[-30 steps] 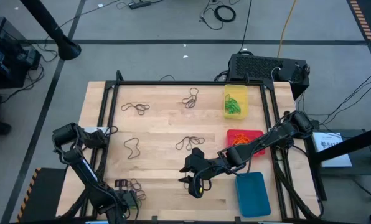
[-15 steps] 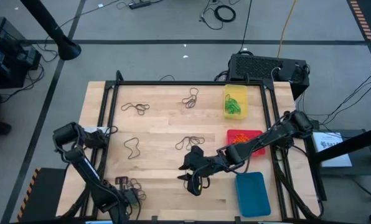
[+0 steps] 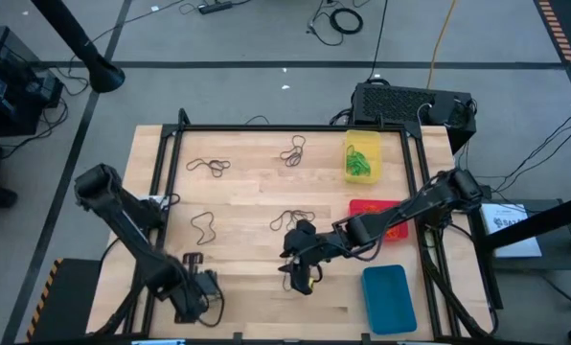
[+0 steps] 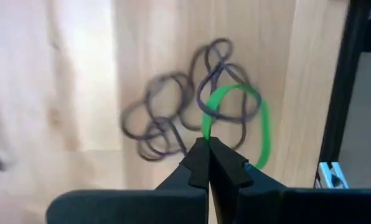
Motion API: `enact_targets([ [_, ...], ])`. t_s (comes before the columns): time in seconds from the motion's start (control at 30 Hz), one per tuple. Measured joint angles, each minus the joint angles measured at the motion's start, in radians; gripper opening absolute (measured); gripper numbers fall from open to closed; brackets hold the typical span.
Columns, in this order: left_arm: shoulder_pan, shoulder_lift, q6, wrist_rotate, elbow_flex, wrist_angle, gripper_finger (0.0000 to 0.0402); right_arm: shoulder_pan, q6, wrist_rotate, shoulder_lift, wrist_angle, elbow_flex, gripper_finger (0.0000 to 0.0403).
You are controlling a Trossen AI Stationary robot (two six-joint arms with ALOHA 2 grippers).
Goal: Sort rubber bands into baskets
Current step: Put the green rubber band into the yellow bin
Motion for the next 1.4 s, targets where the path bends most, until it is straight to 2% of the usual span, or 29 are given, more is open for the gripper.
enact_targets([
  [0.27, 0.133, -0.137, 0.128, 0.025, 0.001, -0.037, 0.0002, -0.01, 0.014, -0.024, -0.05, -0.116, -0.001, 0.0169],
  [0.53, 0.211, -0.143, 0.193, 0.13, 0.001, -0.104, 0.0001, 0.002, 0.064, -0.017, -0.069, -0.14, -0.001, 0.0169],
  [0.7, 0.209, -0.126, 0.218, 0.121, 0.001, -0.129, 0.0019, 0.014, 0.092, -0.016, -0.069, -0.139, -0.001, 0.0169],
  [0.9, 0.191, -0.12, 0.289, 0.1, 0.001, -0.129, 0.0068, 0.025, 0.134, -0.016, -0.069, -0.139, -0.001, 0.0169],
  [1.1, 0.173, -0.12, 0.295, 0.074, -0.004, -0.121, 0.0117, 0.038, 0.166, -0.015, -0.069, -0.138, -0.001, 0.0169],
  [1.27, 0.16, -0.12, 0.296, 0.063, -0.071, -0.021, 0.0125, 0.054, 0.193, 0.022, -0.068, -0.138, -0.001, 0.0169],
  [1.4, 0.155, -0.119, 0.296, -0.009, -0.157, 0.05, 0.0125, 0.069, 0.195, 0.061, -0.068, -0.138, -0.001, 0.0169],
])
